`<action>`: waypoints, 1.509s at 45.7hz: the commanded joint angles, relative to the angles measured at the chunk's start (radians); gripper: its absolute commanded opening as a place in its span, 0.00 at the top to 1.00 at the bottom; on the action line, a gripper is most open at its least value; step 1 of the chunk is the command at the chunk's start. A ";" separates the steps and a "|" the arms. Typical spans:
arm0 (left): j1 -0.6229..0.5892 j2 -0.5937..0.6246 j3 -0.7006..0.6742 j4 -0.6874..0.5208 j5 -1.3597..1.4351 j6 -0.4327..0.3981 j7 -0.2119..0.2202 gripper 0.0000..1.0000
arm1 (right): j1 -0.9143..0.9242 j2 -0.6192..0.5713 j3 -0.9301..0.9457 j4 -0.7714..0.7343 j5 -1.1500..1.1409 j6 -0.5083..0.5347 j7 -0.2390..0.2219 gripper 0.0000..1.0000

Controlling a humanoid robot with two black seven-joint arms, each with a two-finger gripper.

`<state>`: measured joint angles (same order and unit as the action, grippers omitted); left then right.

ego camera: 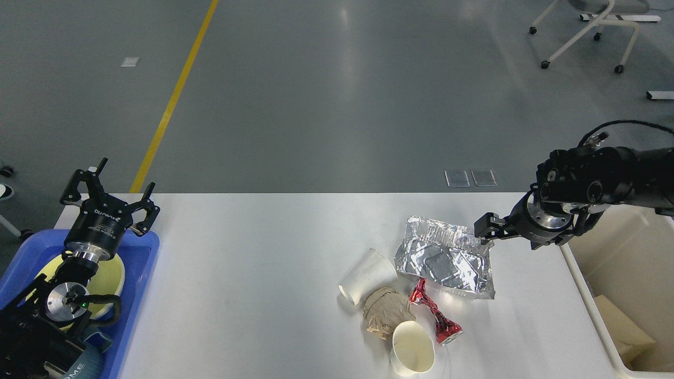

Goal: Tidy desktop
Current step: 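Raise the right gripper and lower it onto the crumpled foil, then grasp the crumpled foil with the right gripper and lift it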

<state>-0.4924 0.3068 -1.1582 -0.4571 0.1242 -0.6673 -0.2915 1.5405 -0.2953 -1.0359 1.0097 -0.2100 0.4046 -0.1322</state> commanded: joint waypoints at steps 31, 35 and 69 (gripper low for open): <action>0.000 0.000 0.000 0.000 0.000 0.000 0.000 0.04 | -0.341 0.114 0.083 -0.255 -0.014 -0.225 0.002 0.07; 0.000 0.000 0.000 0.000 0.000 0.000 0.000 0.04 | -0.344 0.114 0.083 -0.253 -0.014 -0.228 0.002 0.17; 0.000 0.000 0.000 0.000 0.000 0.000 0.000 0.04 | -0.376 0.107 0.083 -0.252 0.001 -0.283 0.000 1.00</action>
<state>-0.4924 0.3068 -1.1582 -0.4571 0.1243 -0.6673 -0.2916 1.1660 -0.1867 -0.9532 0.7560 -0.2114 0.1229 -0.1320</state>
